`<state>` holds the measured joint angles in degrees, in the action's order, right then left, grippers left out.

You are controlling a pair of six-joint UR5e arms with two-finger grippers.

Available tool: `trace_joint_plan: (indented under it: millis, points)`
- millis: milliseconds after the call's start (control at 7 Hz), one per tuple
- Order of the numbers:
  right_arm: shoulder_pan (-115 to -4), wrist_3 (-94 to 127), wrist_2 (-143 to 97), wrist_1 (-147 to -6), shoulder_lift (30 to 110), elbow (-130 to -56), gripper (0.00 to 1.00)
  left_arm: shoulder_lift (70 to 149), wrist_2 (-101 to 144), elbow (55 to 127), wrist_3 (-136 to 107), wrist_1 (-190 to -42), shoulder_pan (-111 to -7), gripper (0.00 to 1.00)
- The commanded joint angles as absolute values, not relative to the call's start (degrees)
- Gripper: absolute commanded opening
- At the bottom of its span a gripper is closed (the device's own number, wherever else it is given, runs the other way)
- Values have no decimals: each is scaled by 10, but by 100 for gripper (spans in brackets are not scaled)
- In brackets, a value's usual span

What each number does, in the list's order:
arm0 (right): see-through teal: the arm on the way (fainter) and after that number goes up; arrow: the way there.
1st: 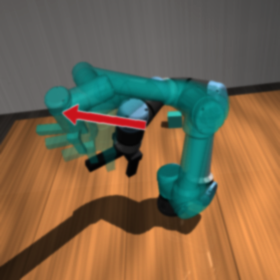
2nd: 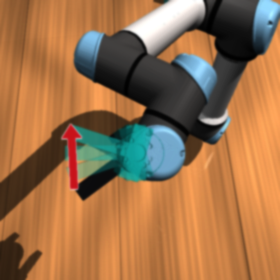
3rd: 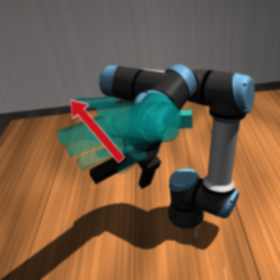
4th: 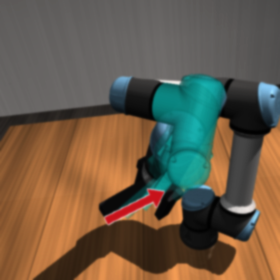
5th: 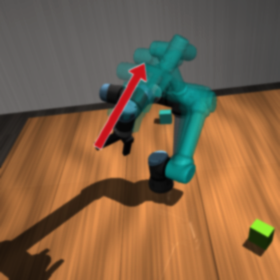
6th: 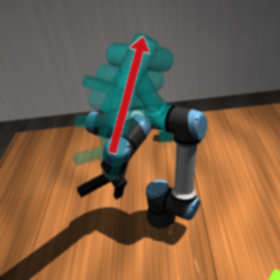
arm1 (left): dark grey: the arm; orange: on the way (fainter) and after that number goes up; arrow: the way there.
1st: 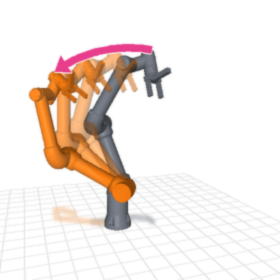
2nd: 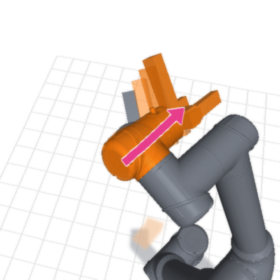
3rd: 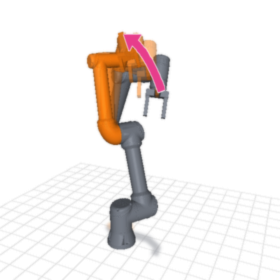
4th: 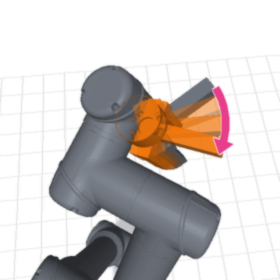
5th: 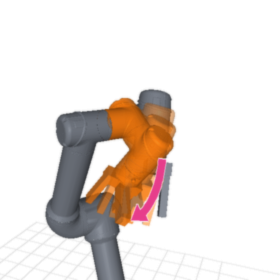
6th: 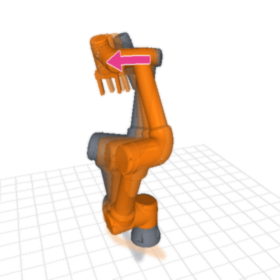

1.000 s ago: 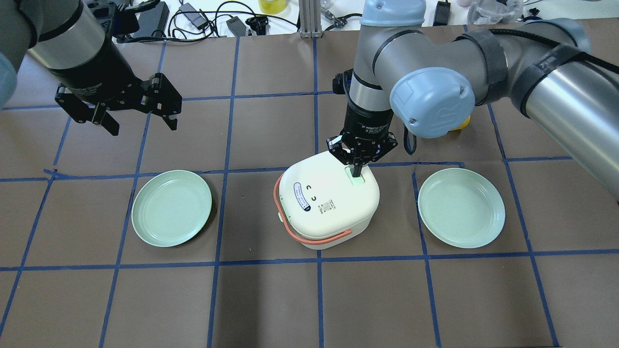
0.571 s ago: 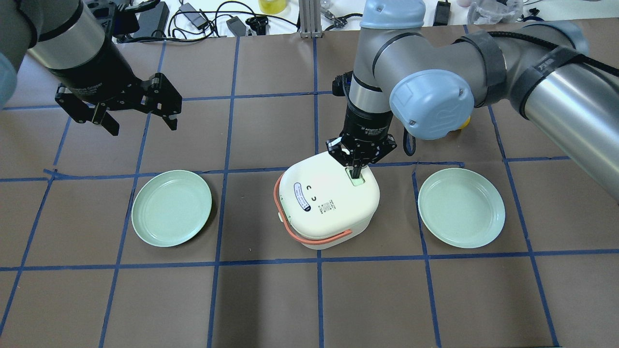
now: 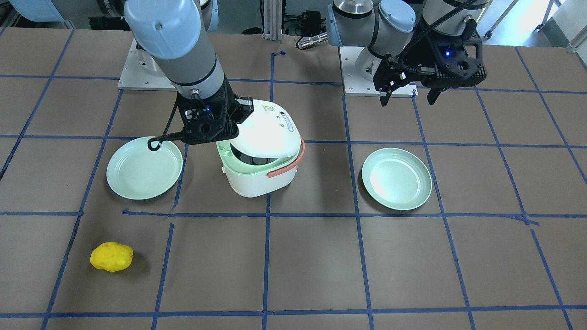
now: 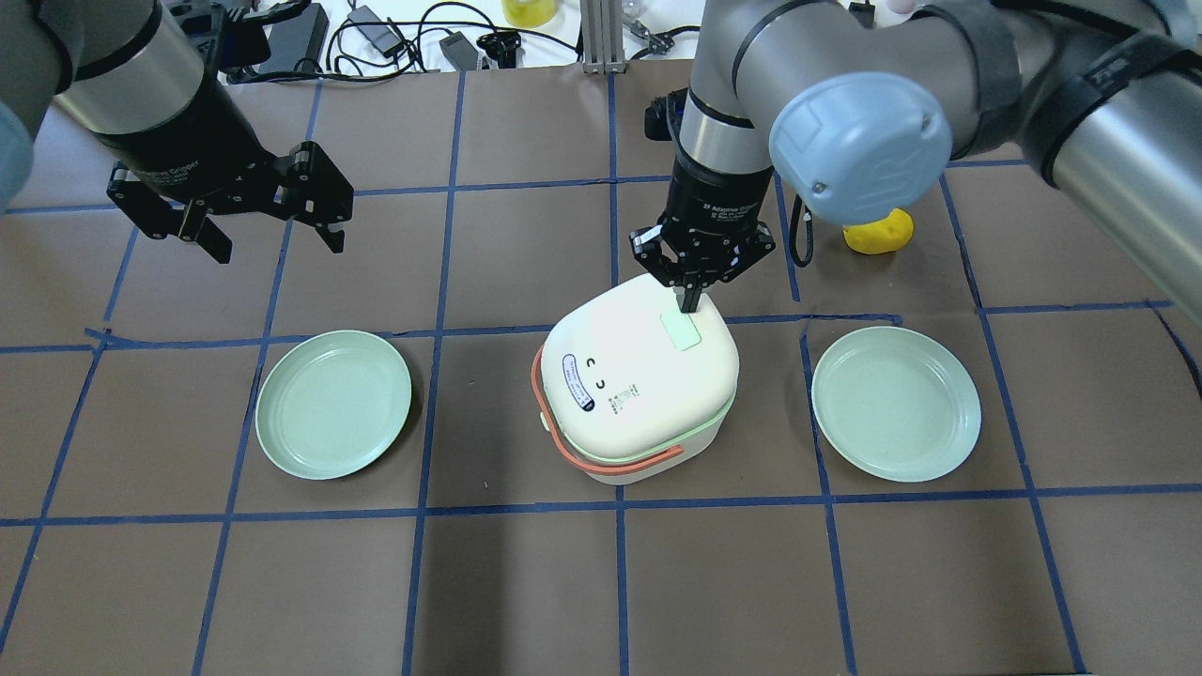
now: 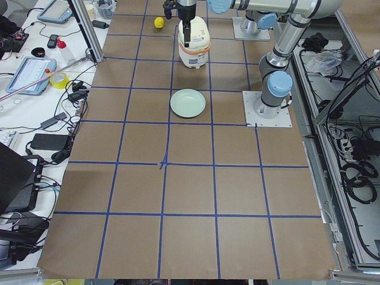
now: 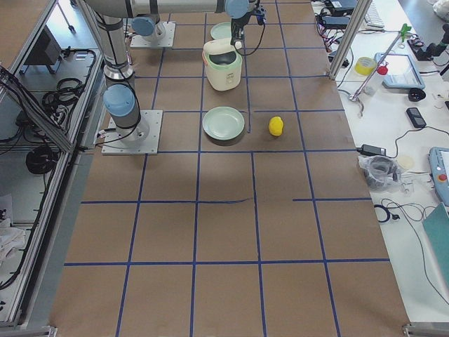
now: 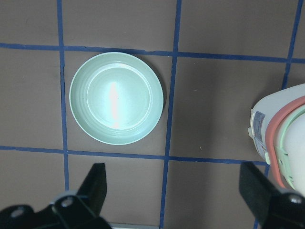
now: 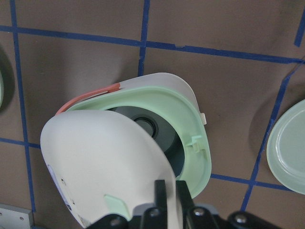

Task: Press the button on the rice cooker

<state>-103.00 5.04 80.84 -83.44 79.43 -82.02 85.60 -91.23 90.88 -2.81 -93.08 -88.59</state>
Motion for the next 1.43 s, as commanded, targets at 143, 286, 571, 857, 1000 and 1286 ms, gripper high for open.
trace_joint_plan:
  millis: [143,286,571,857,1000,1286]
  points:
    - [-985,51,874,-776,828,-763,100,856,-912,909,-28,-931,-886,100]
    - [-968,51,892,-770,834,-763,100,856,-912,909,-28,-931,-886,100]
    - [-936,41,921,-773,839,-763,100,856,-912,909,-28,-931,-886,100]
    - [-878,-7,915,-775,844,-763,100,856,-912,909,-28,-931,-886,100]
    - [-861,-10,919,-773,844,-763,100,856,-912,909,-28,-931,-886,100]
    - [-860,-6,919,-775,844,-764,100,856,-912,909,-28,-931,-886,100]
